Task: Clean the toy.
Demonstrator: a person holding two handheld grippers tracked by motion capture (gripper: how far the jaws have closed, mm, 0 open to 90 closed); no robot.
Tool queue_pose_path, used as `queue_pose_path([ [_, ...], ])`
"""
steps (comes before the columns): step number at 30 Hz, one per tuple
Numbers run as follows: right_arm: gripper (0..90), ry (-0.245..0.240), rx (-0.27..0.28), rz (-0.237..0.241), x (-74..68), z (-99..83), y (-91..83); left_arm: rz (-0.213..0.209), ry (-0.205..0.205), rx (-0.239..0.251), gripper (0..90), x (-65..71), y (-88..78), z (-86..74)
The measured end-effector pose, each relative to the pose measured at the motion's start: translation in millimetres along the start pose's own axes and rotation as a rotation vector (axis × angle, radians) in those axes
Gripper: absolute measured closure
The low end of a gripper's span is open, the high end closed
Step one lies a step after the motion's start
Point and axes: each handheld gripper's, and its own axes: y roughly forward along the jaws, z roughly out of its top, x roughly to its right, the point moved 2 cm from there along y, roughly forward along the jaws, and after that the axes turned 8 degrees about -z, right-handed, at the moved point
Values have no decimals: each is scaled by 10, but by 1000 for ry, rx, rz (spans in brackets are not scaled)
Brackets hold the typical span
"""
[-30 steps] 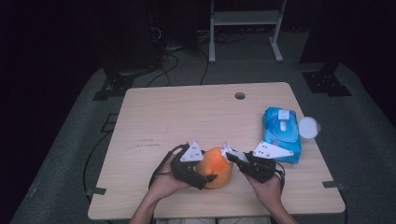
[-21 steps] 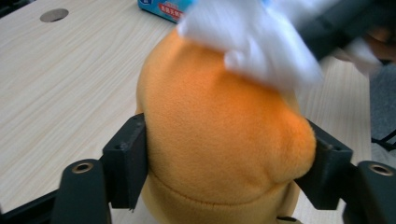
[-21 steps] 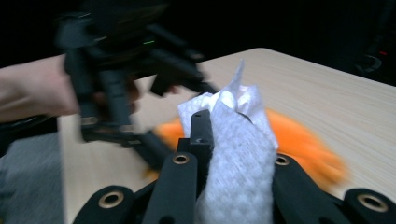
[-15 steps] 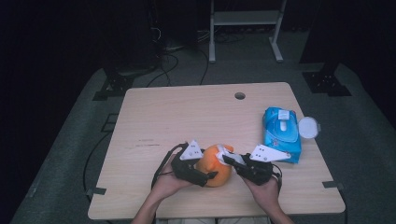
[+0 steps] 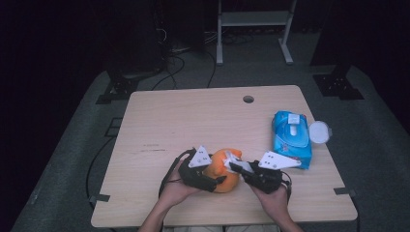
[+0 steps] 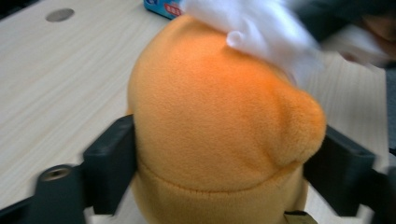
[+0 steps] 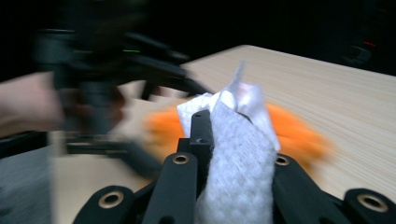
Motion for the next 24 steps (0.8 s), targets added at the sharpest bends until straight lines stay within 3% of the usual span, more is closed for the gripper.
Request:
queue_pose_path([
  [2,798,-52,-2,49,-166,30,36,4,5,-5,246,-4,-7,-12],
  [4,799,-80,-5,48,-218,39,54,4,8,-9,263,-6,-18,-17],
  [6,797,-70,-10,4,-109,35,42,-6,-12,8,271,-14,-36,-41],
  [8,798,-72,-15,-69,60,-15,10,-9,-20,10,271,-26,-40,-43],
  [11,798,-5,-32,-104,230,-120,-38,-14,-33,14,270,-48,-38,-39],
  [14,798,-4,-19,-51,113,-104,-24,-7,-45,14,268,-48,-23,-25],
  [16,798,-49,-12,-7,-30,-39,9,-7,-26,13,268,-25,-14,-16],
  [18,797,-84,-12,-7,-85,16,15,-4,-14,14,265,2,-9,-12],
  [24,798,7,-33,-51,195,-74,-1,-26,-12,21,165,-5,-4,-11],
])
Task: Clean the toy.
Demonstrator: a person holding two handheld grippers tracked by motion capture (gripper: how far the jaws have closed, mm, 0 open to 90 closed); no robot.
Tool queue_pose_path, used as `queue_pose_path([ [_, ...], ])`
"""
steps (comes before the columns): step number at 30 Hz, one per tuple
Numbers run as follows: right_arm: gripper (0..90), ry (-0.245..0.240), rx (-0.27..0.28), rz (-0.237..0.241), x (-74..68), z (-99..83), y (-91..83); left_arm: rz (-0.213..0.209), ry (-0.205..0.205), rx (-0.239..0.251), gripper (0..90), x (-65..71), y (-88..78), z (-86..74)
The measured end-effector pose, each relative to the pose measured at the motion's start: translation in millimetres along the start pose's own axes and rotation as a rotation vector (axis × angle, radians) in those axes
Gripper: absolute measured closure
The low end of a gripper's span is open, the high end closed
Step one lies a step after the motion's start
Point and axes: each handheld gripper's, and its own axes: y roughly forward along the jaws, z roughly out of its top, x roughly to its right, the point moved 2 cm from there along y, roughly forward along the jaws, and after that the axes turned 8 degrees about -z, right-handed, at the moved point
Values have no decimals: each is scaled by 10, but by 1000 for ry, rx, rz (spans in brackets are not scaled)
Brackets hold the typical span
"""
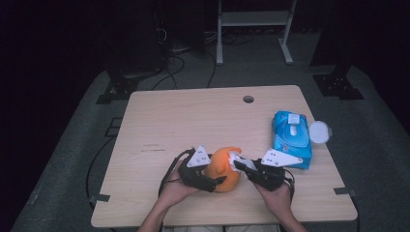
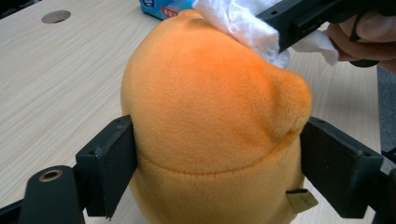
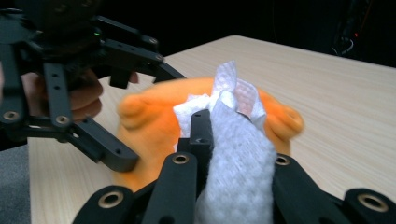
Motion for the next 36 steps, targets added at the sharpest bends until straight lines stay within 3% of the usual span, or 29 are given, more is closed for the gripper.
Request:
queue_pose_path([
  [3,798,-7,9,6,-40,30,-16,23,14,-4,214,4,-1,1],
  [7,797,-99,43,87,-350,125,-32,42,8,5,268,21,41,21],
  [10,798,-177,43,69,-492,187,-11,49,52,-9,284,96,54,42],
  [14,798,-119,43,3,-304,221,-60,48,107,-17,296,171,79,48],
  [17,799,-84,22,-14,-143,149,-71,39,112,-19,267,167,86,56],
  [21,800,-88,-8,-32,-123,83,-83,35,49,-7,193,87,52,42],
  [24,800,-101,6,6,-238,116,-92,40,84,-13,241,139,72,47],
  [27,800,-152,11,24,-371,178,-83,44,133,-17,272,220,100,47],
  [30,800,-109,15,14,-252,205,-87,37,193,-29,286,284,116,48],
  [32,800,-86,8,-19,-108,186,-99,38,217,-40,285,304,118,62],
  [34,801,-57,-1,-41,12,140,-124,40,194,-37,246,269,106,77],
  [36,801,-52,-10,-51,54,101,-139,37,139,-25,171,216,110,77],
])
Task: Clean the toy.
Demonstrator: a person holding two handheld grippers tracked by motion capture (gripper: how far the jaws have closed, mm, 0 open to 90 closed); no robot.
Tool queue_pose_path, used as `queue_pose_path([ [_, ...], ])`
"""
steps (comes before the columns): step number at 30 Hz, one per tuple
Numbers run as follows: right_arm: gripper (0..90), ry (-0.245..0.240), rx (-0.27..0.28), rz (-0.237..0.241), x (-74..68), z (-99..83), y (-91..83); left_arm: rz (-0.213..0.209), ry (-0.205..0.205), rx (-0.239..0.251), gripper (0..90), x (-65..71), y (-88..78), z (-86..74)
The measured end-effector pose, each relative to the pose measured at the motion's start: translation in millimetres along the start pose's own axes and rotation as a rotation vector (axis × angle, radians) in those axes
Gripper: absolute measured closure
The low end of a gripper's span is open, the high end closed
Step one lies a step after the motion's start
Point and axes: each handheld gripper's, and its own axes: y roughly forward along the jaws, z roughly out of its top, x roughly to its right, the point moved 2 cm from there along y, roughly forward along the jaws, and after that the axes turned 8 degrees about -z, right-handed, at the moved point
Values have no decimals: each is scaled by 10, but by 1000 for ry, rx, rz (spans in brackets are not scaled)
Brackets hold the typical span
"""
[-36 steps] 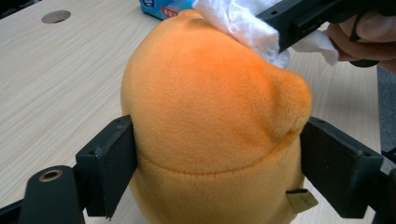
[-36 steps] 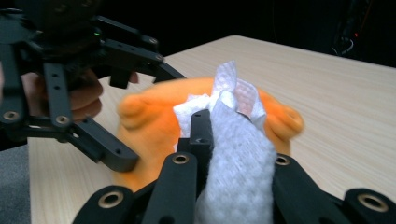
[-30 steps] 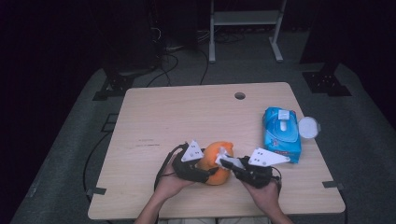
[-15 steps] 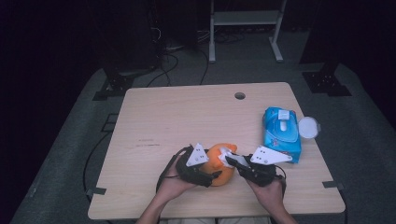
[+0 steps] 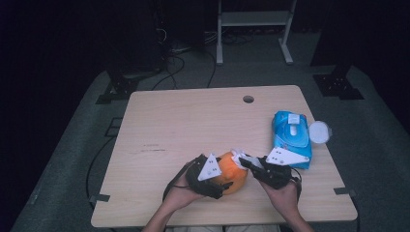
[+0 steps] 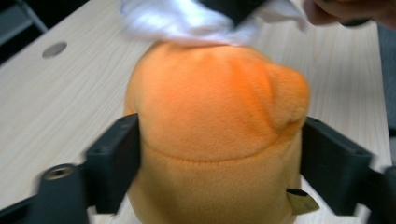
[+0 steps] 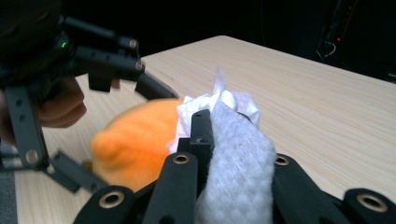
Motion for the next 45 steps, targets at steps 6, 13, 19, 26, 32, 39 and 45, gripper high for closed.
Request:
queue_pose_path([
  [6,800,-32,23,85,-233,89,-12,-12,-11,-13,211,12,4,-11],
  [13,801,-68,-14,87,-307,164,81,-20,174,-50,278,226,53,9],
  [19,801,28,-31,25,68,37,13,-39,162,-42,280,191,47,-6],
  [26,801,74,-50,-2,194,-21,-32,-50,107,-23,280,93,-6,-52],
  [32,801,189,-45,30,311,-91,-29,-51,5,1,283,-66,-78,-130],
  [39,801,145,-8,89,114,13,-45,-54,-35,15,286,-122,-99,-157],
  [45,800,185,-65,40,281,-178,44,-68,-44,21,293,-152,-139,-193],
])
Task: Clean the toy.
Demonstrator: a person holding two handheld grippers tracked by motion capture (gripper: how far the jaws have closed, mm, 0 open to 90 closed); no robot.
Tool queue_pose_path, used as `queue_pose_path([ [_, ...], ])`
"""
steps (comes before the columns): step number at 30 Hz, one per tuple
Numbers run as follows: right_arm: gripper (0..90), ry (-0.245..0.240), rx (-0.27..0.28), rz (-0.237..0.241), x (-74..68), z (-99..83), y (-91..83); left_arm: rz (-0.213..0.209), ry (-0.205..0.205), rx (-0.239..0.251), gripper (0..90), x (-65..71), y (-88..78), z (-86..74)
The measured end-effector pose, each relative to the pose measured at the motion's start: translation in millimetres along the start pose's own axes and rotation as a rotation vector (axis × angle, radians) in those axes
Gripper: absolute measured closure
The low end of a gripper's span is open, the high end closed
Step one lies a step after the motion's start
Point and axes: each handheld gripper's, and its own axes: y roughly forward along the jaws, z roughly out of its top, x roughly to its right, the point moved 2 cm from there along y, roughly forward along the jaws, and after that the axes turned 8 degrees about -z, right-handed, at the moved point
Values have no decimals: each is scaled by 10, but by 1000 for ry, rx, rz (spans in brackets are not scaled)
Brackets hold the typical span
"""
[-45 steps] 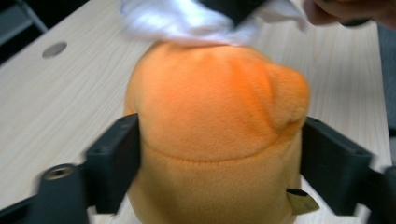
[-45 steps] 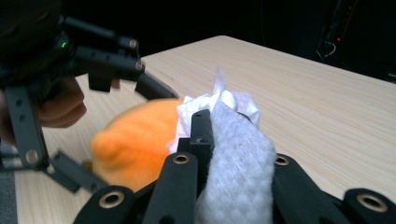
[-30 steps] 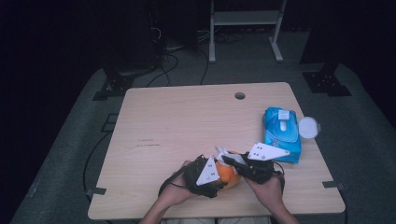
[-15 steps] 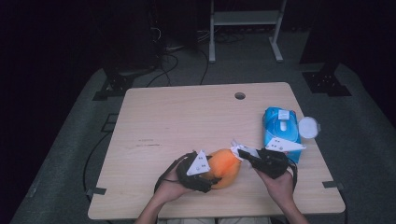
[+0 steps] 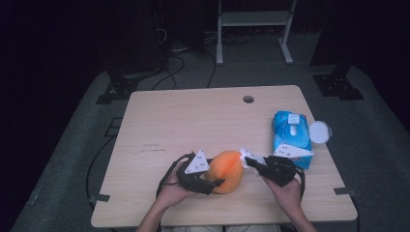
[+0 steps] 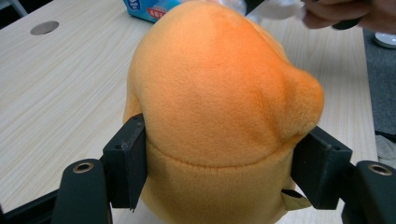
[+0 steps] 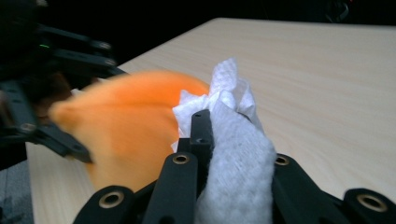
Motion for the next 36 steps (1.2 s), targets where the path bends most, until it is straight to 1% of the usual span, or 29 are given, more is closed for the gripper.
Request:
queue_pose_path([
  [1,800,23,-5,1,31,-25,6,-5,2,-1,293,-1,-1,-1],
  [2,800,28,-1,3,36,-31,8,-10,4,0,294,1,5,0],
  [6,800,-7,52,21,-69,74,-32,-26,30,-1,294,30,11,-5],
  [8,799,-2,63,29,-72,88,-40,-31,39,-4,293,39,7,-6],
  [10,798,26,56,29,-26,48,-19,-34,52,-6,293,51,7,-5],
  [12,797,71,38,36,36,-3,17,-32,57,-6,293,62,14,0],
  [13,798,91,40,43,51,-9,20,-33,58,-5,293,69,21,4],
  [14,798,97,48,45,45,4,13,-33,65,-8,293,74,27,10],
  [15,797,91,59,48,17,34,-5,-30,69,-12,293,83,31,15],
  [17,797,87,85,71,-54,96,-39,-27,77,-13,293,93,43,20],
  [18,797,74,90,76,-88,118,-47,-27,77,-13,293,93,43,20],
  [19,797,53,91,68,-106,129,-48,-27,78,-14,294,97,46,21],
  [20,797,46,91,63,-101,129,-45,-27,76,-13,294,96,46,20],
  [22,797,77,85,63,-35,103,-29,-26,74,-11,294,98,50,21],
  [23,798,87,77,53,-4,85,-23,-23,80,-15,294,103,57,29],
  [24,799,99,77,56,5,73,-27,-21,81,-16,294,105,59,32],
  [25,798,96,80,59,-19,76,-36,-20,80,-17,294,103,60,33],
  [27,798,55,86,66,-124,118,-52,-17,68,-11,295,90,63,34],
  [28,798,46,89,88,-182,140,-52,-14,66,-9,296,90,66,39],
  [29,798,25,87,102,-240,156,-40,-11,68,-9,298,97,73,48],
  [30,798,3,85,106,-297,162,-26,-5,77,-14,300,103,72,58],
  [31,798,-10,88,120,-347,162,-15,2,80,-13,307,106,64,67],
  [32,797,-26,88,125,-386,165,-11,5,69,-5,315,108,54,75],
  [33,797,-48,89,114,-406,170,-13,4,63,2,324,103,30,87],
  [34,797,-54,93,109,-398,176,-19,3,56,16,333,98,8,100],
  [35,797,-44,95,105,-365,178,-29,0,48,28,338,95,-7,118],
  [36,797,-39,90,85,-326,174,-30,1,45,24,339,90,-25,135],
])
